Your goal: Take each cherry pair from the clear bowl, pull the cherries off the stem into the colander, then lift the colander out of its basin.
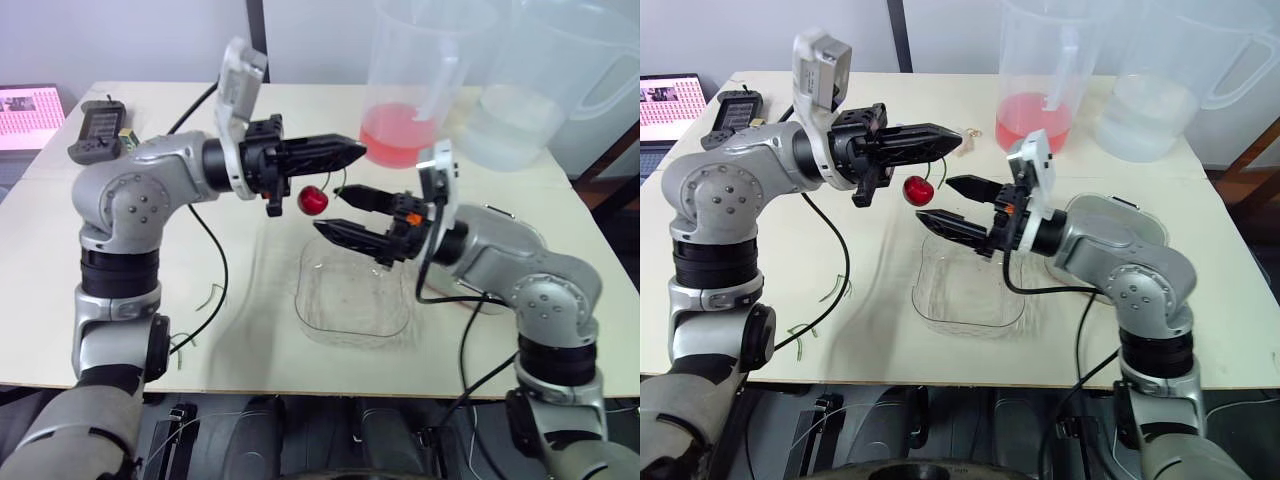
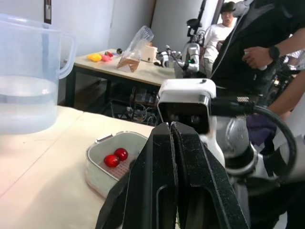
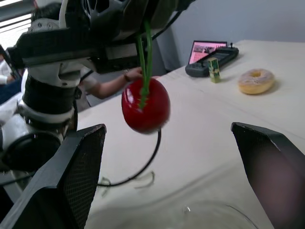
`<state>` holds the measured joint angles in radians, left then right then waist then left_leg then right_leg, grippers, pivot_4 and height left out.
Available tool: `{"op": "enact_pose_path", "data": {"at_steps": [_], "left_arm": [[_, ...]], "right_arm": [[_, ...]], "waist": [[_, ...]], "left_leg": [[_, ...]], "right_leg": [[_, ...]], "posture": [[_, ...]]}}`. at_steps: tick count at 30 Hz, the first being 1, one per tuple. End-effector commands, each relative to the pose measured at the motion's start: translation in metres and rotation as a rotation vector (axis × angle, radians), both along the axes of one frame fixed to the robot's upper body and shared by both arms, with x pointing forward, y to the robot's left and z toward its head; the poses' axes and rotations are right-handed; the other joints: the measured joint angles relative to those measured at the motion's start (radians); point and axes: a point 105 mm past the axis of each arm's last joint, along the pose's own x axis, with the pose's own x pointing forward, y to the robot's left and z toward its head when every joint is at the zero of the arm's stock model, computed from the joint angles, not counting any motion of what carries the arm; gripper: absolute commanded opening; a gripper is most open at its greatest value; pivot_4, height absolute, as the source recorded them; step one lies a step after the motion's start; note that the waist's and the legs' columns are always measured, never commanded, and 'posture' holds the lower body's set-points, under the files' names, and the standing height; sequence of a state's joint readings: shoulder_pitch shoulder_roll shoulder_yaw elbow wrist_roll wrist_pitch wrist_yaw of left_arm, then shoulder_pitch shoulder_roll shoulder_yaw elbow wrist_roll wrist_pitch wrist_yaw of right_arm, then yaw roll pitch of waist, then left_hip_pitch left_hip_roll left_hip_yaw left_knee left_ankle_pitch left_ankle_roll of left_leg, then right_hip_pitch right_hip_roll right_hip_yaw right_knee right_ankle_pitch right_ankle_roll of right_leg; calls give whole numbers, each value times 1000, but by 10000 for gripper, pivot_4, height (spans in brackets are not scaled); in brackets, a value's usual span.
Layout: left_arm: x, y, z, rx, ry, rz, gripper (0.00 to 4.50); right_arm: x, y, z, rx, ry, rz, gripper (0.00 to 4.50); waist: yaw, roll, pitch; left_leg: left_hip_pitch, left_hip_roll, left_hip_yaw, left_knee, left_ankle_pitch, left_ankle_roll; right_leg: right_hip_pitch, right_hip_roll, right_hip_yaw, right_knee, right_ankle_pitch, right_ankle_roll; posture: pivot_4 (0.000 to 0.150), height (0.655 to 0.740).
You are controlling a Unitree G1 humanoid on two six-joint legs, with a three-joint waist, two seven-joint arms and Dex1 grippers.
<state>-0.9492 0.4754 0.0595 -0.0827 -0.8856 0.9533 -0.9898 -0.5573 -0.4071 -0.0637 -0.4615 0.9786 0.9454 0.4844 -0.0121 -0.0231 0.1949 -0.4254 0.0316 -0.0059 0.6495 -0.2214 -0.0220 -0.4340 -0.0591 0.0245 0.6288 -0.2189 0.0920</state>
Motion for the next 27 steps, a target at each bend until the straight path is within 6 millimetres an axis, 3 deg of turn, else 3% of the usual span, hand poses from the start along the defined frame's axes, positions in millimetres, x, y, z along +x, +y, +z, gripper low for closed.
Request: {"op": "enact_pose_path", "data": {"at_steps": [1,4,7,10,17,20,22,27], "left_arm": [[-7,0,15,-14,-60,-22,0],[-7,0,14,-12,-59,-19,0],[-6,0,14,-15,-57,-17,0],[-6,0,15,-15,-57,-16,0],[-6,1,15,-14,-60,-12,0],[-6,1,15,-14,-61,-11,0],[-6,1,15,-15,-61,-11,0],[-5,1,15,-19,-61,-9,0]], "right_arm": [[-7,6,16,56,-50,13,44767],[-8,11,16,68,-36,29,44767],[-7,13,18,86,-24,33,36867],[-7,14,18,87,-20,33,23028],[-8,15,19,97,-8,45,23028],[-8,15,18,92,-3,47,15400],[-9,14,18,88,-3,47,7458],[-9,14,17,78,-1,52,5716]], "waist": [[-1,0,0],[-2,0,0],[-4,0,0],[-4,0,0],[-4,0,0],[-4,0,0],[-4,0,0],[-4,0,0]], "left_leg": [[0,0,0,0,0,0],[0,0,0,0,0,0],[1,0,0,0,0,0],[1,0,0,0,0,0],[1,0,0,-1,0,0],[1,0,0,-1,0,0],[1,0,0,-1,0,0],[1,0,0,-1,0,0]], "right_leg": [[0,0,0,0,0,0],[0,0,0,1,0,0],[0,0,0,1,0,0],[0,1,0,1,0,0],[0,1,0,1,0,0],[0,1,0,1,0,0],[0,1,0,1,0,0],[0,1,0,1,0,0]], "posture": [[1500,7321],[1500,7321],[1500,7321],[1500,7321],[1500,7321],[1500,7321],[1500,7321],[1500,7321]]}}
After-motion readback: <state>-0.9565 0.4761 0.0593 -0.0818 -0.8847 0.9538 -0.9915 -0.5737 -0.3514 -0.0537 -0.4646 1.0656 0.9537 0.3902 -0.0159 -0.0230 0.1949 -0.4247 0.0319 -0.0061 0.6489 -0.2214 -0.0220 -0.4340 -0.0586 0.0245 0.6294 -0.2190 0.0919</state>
